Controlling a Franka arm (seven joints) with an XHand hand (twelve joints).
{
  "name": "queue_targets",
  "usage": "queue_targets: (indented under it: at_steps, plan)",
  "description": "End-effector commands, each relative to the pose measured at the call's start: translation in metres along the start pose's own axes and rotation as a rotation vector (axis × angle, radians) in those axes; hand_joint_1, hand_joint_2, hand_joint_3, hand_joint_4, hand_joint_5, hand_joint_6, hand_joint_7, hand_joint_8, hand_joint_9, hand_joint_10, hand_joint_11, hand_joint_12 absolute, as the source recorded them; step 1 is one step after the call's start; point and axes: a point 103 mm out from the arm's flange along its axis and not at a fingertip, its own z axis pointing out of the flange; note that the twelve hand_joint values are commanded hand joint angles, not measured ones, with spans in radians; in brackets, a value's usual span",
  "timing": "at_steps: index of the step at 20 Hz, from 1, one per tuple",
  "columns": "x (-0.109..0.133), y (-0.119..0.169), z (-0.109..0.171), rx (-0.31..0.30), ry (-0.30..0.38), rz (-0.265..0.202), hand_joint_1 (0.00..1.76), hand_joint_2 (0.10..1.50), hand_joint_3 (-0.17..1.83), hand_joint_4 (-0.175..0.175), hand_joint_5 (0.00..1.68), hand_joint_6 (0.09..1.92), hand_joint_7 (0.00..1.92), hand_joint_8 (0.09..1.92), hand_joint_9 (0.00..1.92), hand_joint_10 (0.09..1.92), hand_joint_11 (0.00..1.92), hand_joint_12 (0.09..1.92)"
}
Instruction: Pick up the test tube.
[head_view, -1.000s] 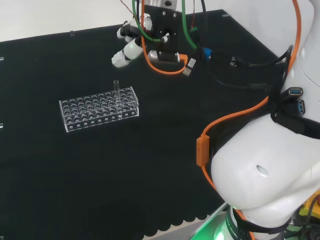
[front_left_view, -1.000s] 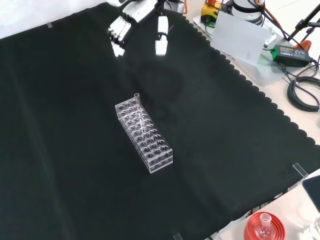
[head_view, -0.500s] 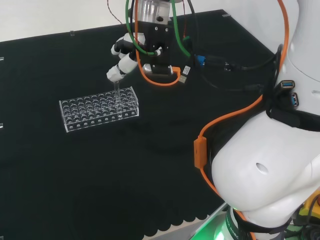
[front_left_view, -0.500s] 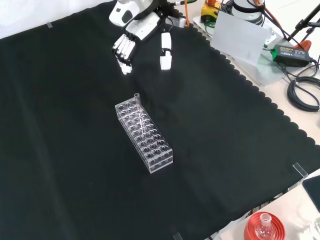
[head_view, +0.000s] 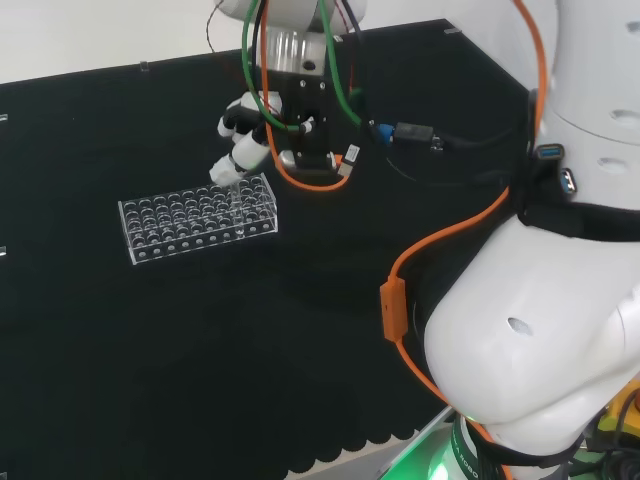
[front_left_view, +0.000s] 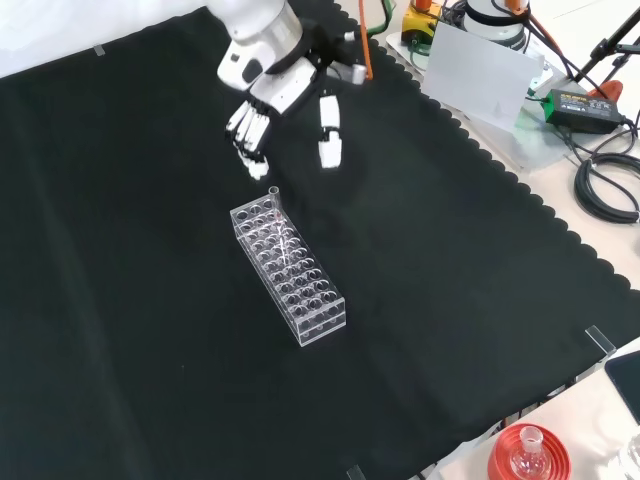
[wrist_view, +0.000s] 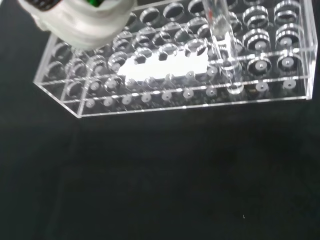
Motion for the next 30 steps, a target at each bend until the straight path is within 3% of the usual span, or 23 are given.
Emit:
queue_targets:
  at_steps: [1,10,14,20,30]
  plan:
    - [-0.002,0.030,0.024,-0.010,0.000,-0.035,0.90,0.70,0.53,-0.018,0.31,0.64,0.41,0.82,0.27,0.93,0.00,1.52]
    - [-0.007,0.044,0.019,-0.042,-0.024,-0.049,0.92,0.70,0.55,-0.015,0.33,0.73,0.42,0.82,0.29,0.93,0.00,1.53]
    - [-0.011,0.045,0.014,-0.060,-0.044,-0.046,0.97,0.69,0.58,-0.026,0.43,0.85,0.56,0.80,0.37,0.91,0.02,1.57]
    - [-0.012,0.046,0.015,-0.056,-0.058,-0.045,1.06,0.64,0.68,-0.061,0.58,0.92,0.78,0.76,0.56,0.83,0.23,1.52]
    - [-0.009,0.049,0.025,-0.058,-0.064,-0.049,1.10,0.62,0.73,-0.072,0.64,0.95,0.89,0.74,0.67,0.80,0.31,1.49]
